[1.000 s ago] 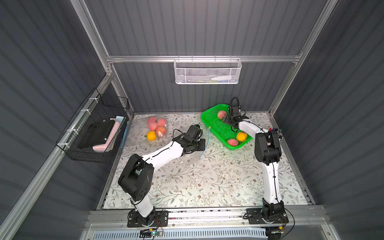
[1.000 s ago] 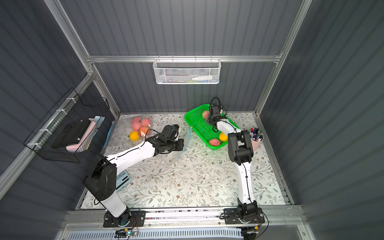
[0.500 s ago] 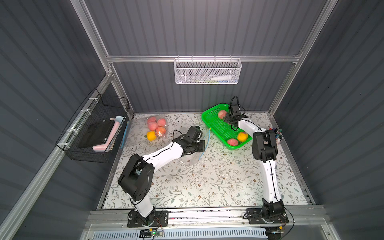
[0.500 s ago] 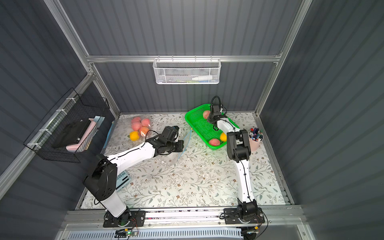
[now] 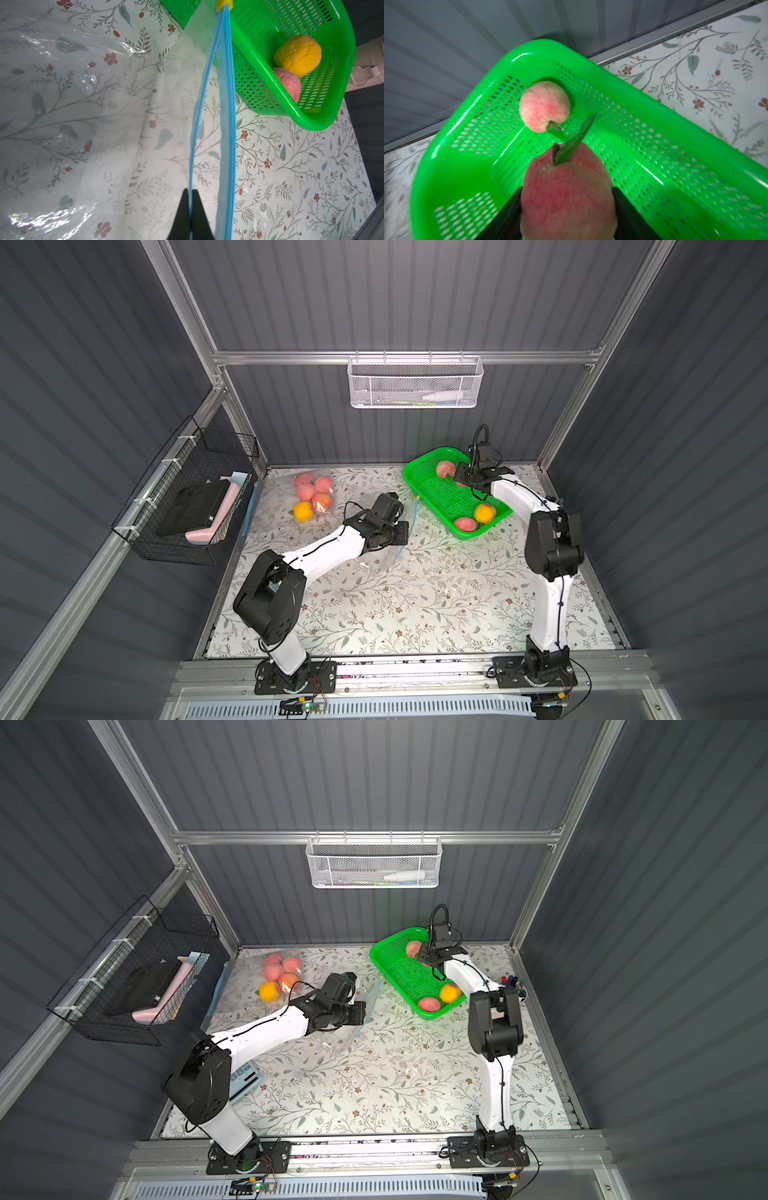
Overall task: Place the peach in a zip-top bag and seal the zipper
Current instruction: Pick up the peach from the basket, then place the peach in the zipper food storage bag.
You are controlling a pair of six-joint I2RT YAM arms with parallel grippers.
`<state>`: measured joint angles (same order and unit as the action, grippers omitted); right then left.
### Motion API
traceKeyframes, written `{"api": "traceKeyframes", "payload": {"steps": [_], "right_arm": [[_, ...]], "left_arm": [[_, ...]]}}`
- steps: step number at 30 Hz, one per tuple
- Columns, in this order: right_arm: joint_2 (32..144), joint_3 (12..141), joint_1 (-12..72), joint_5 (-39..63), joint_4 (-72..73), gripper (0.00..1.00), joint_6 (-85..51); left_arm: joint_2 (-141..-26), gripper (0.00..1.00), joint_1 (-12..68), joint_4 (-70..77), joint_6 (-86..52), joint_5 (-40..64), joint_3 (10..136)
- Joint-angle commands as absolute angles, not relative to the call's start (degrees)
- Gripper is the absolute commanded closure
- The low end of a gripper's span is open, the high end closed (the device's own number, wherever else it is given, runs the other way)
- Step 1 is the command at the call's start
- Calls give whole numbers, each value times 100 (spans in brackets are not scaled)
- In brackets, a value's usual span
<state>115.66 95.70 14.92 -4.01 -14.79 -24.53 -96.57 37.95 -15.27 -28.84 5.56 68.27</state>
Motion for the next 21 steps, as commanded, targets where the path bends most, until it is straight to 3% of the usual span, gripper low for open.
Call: {"api": "traceKeyframes", "payload": {"steps": [1,11,14,21], "right_arm": [[10677,8731,1468,425,-948,45,-2633],[8429,5670,1696,2573,1742,48,-4079],[8082,5039,1927,2724,2535,49,-4481],[7971,4800,2354,2574,2744,49,-4712]], "left_arm": [[-9394,100,3742,-1602,-2743,507,6768],[-9332,100,3691,-1480,-2889,787,6803],[-9399,100,3680,-1375,-3018,918,6844],[-9574,100,3669,-1324,-3275,1038,7010]]}}
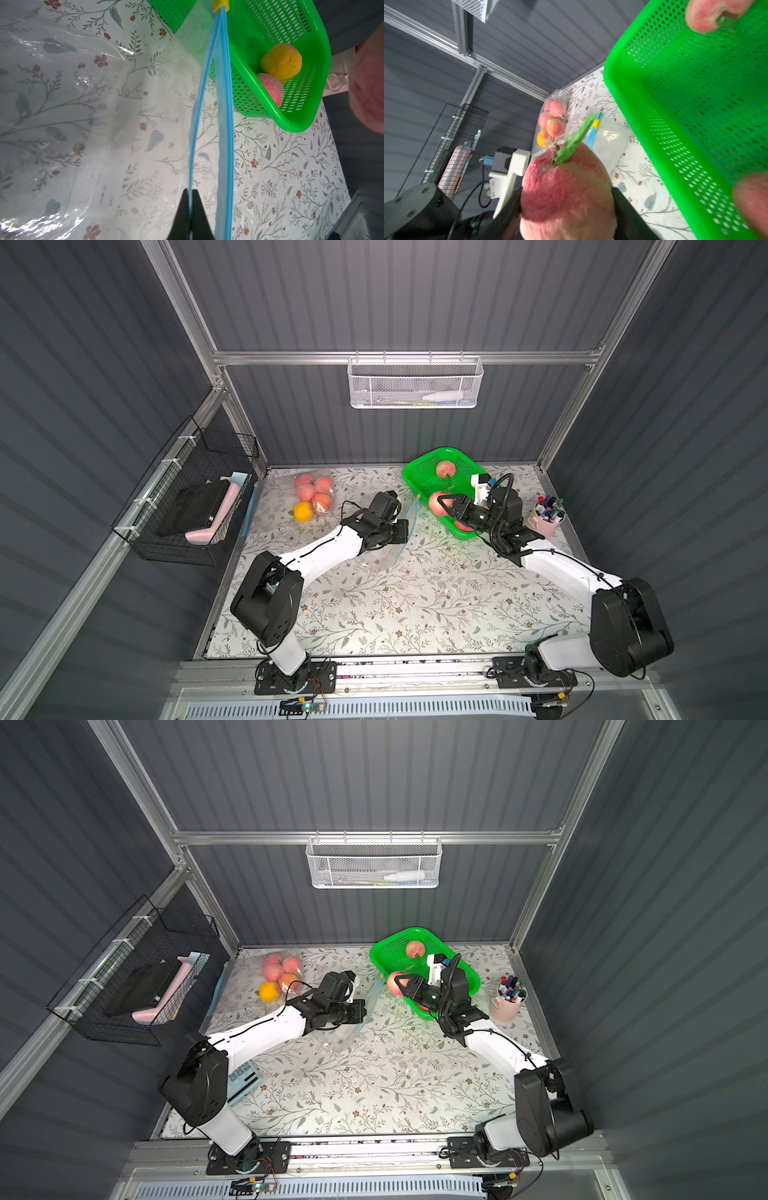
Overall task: Place the peach in a zip-top bag and seal the zipper
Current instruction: Place the peach in the zipper food storage bag.
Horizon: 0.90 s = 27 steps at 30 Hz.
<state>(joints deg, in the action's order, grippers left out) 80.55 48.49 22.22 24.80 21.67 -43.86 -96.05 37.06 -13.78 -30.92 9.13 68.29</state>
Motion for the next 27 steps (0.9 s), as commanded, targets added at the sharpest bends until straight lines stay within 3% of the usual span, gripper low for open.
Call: {"api": "traceKeyframes", "payload": {"steps": [1,17,27], "right_arm": [[7999,4799,2414,2530,2772,50,-4760],[8760,5262,3115,1935,1972,53,-4727],[8947,5926,3337,1643,533,51,-3869]], "left_arm": [[-9588,100,3674,-1306,-3303,1058,7020],[-9415,100,3644,-1354,-3502,870,7091],[-9067,100,3634,-1658,-3082,240,7358]]}}
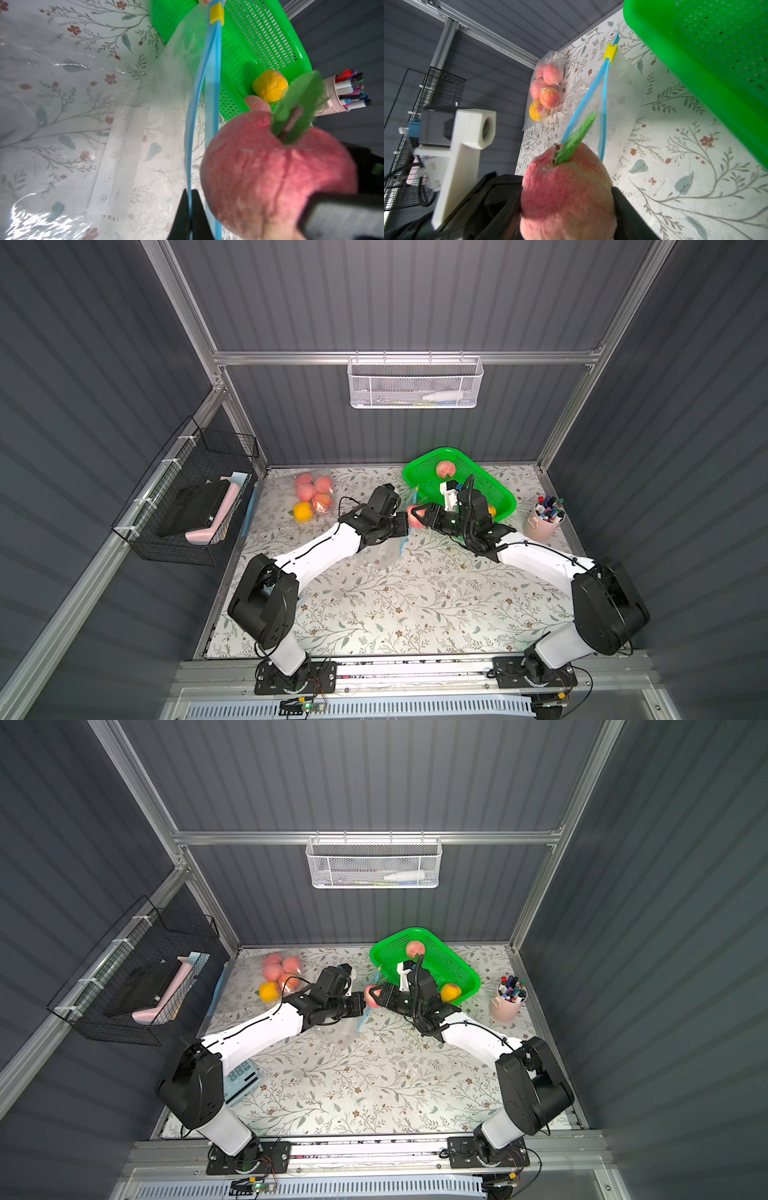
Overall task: Place the peach in a zip-top bag and seal the zipper
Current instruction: Place the peach in the zipper food storage bag.
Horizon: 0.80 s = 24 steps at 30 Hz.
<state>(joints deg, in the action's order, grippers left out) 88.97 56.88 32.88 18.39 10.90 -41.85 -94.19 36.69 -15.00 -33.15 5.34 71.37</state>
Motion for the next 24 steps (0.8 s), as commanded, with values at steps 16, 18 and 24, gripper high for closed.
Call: {"api": "traceKeyframes", "payload": {"steps": [16,18,24], "right_arm": [[8934,6484,3420,1794,19,48,-3797],[8799,6399,3420,1684,165,47,-3894],[8496,6063,3393,1413,666,47,-4284]], "left_arm": [[-8785,100,3636,-1096,-2059,628,6861],[-8789,100,3639,-1092,-2045,600,6808],[-8815,100,3639,-1113,-2066,580,6741]]}}
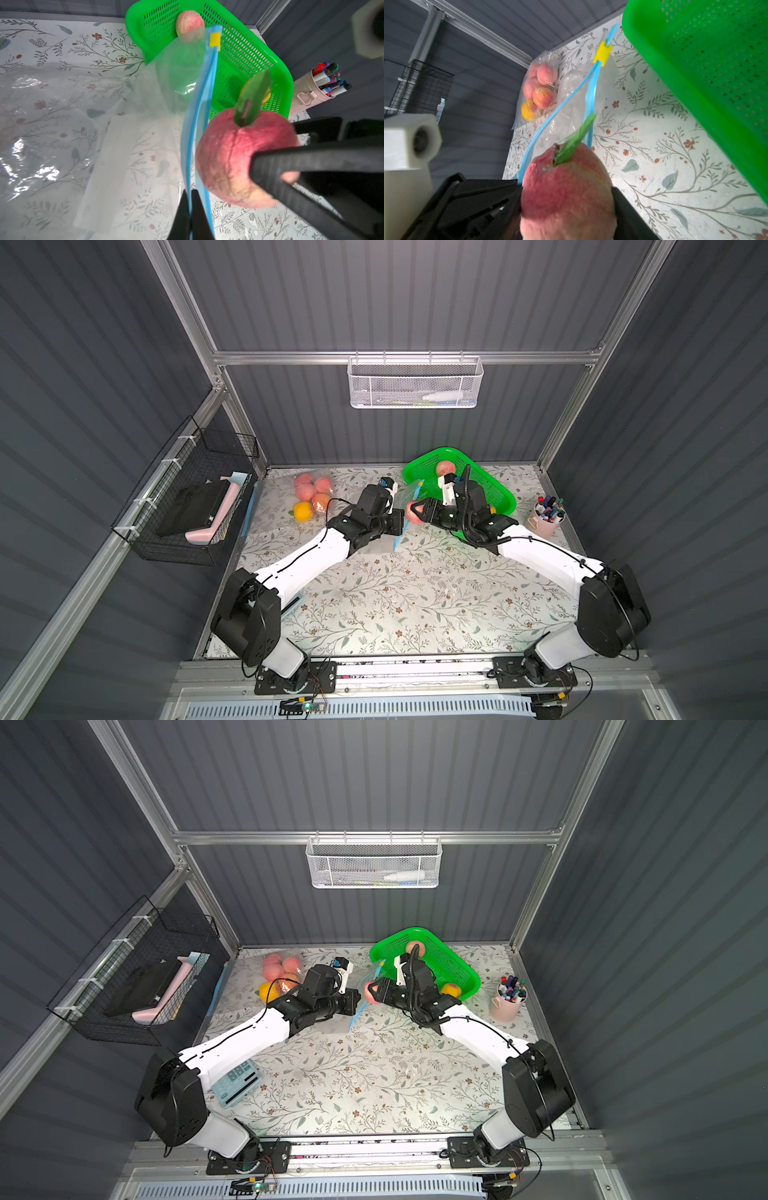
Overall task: Place the peach in a zip-top bag and seal the zipper
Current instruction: Place the peach in the zipper food storage bag.
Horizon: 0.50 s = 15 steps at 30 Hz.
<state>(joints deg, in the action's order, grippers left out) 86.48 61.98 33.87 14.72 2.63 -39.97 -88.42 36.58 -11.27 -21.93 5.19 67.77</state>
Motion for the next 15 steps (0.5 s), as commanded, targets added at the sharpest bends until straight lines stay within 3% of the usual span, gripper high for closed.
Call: {"api": "traceKeyframes", "payload": {"steps": [1,15], "right_arm": [[8477,6026,3385,1424,789,47,-4340],[8661,5356,3345,2586,3046,47,-5684]], "left_arm": [[-8832,100,3639,-1137,-2089,588,6746],[-8858,100,3638,-1371,-2893,1048,7078]]}}
